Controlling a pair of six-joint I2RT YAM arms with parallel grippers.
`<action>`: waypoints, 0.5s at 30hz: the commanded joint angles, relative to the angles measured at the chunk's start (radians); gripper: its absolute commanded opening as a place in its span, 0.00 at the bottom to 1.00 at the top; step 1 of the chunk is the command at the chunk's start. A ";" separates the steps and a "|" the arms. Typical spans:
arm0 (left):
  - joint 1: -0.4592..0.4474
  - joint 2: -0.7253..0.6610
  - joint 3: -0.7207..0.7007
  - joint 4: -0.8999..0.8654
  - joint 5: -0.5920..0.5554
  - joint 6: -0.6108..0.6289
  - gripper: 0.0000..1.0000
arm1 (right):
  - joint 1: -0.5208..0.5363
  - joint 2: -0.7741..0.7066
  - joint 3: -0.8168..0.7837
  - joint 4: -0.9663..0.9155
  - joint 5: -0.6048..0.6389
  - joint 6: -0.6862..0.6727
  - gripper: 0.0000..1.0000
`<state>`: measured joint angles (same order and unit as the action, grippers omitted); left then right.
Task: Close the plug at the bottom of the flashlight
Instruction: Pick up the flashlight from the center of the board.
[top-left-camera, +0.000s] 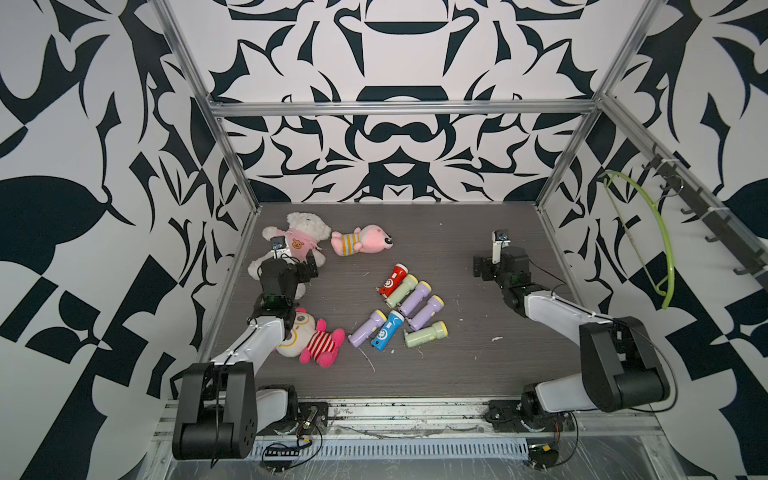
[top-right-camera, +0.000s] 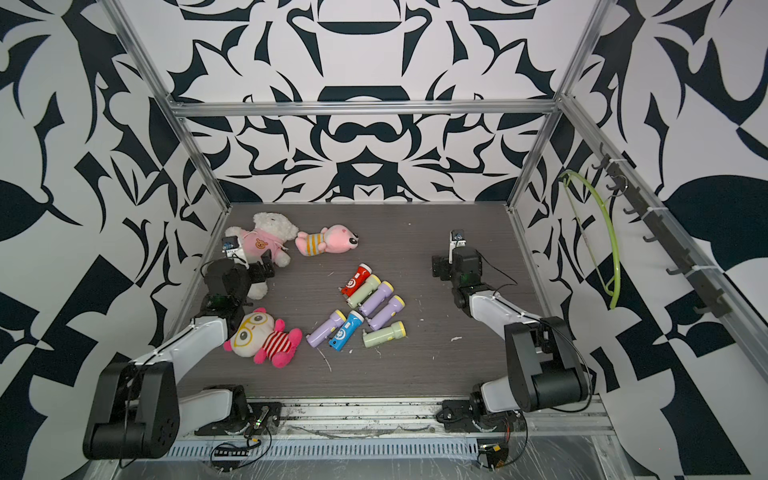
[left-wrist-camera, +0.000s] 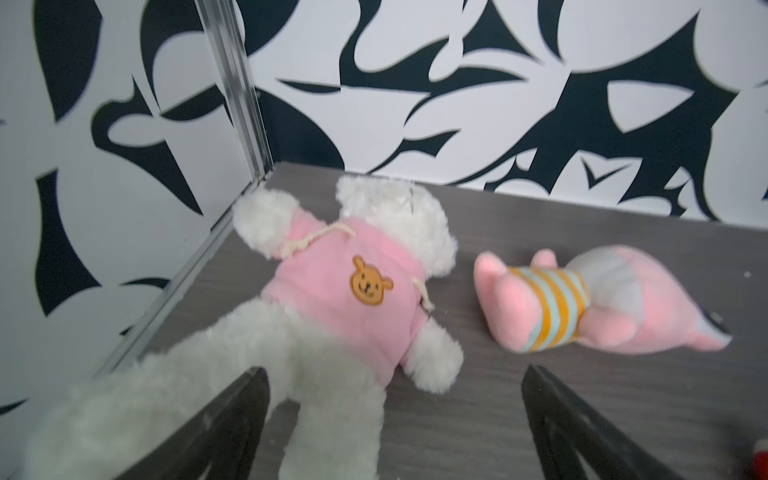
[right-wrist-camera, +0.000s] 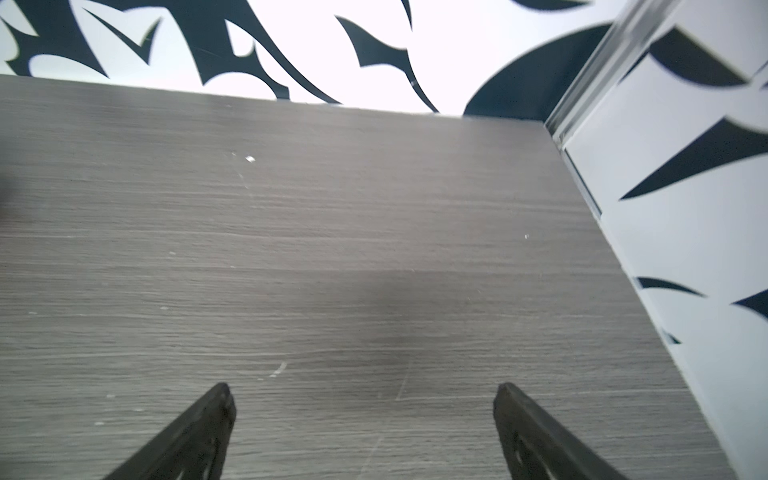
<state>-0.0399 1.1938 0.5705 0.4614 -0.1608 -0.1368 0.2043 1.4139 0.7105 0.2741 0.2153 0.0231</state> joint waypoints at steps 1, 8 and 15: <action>-0.005 -0.026 0.180 -0.288 -0.029 -0.124 0.99 | 0.056 -0.044 0.158 -0.218 0.067 0.033 1.00; -0.003 0.110 0.611 -0.825 -0.183 -0.530 0.99 | 0.100 0.019 0.524 -0.512 -0.014 0.161 1.00; 0.013 0.180 0.695 -0.831 -0.139 -0.511 0.99 | 0.130 0.042 0.693 -0.606 -0.021 0.176 1.00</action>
<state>-0.0364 1.3544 1.2484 -0.2699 -0.3141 -0.6239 0.3218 1.4590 1.3506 -0.2470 0.1955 0.1791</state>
